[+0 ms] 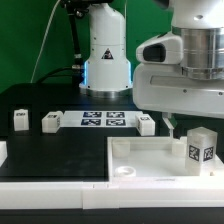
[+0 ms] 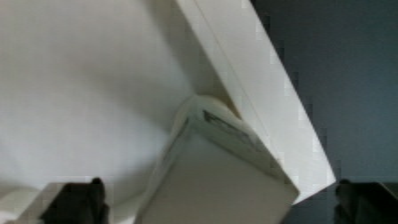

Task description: Assemble one leg

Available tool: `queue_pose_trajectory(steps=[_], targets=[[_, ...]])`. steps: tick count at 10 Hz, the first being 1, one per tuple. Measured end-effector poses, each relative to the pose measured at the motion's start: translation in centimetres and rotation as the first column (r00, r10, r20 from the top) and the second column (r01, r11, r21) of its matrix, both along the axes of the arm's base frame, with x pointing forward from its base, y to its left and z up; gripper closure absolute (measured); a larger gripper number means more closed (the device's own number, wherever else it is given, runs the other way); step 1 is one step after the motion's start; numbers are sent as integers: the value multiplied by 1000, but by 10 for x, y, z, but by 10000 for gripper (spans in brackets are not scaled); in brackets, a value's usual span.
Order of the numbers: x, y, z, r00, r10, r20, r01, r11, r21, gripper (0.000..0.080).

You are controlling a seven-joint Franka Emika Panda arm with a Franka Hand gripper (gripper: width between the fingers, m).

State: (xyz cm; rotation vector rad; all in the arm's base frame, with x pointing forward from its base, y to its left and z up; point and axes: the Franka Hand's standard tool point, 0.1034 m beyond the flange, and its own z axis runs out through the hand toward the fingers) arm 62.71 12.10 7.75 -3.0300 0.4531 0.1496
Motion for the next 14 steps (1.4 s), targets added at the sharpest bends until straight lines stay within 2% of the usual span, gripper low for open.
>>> queue_pose_trajectory(steps=[3,4,7,8,9,10,11,12,14], targets=[[0,6,-1,949,312,40,-313,949,18,150],[0,5,-1,896,440,53,-441,897,17,150],[0,2,-1,817,573,68,-575,818,18,150],[0,2,-1,821,567,67,-569,822,18,239],[0,2,-1,821,566,67,-569,822,18,409],[0,1,-1,830,554,65,-556,831,17,409],[0,-1,-1,842,535,64,-537,843,19,506],[0,-3,-2,900,433,53,-435,900,27,506],[2,-3,-2,991,132,29,-133,991,11,506]])
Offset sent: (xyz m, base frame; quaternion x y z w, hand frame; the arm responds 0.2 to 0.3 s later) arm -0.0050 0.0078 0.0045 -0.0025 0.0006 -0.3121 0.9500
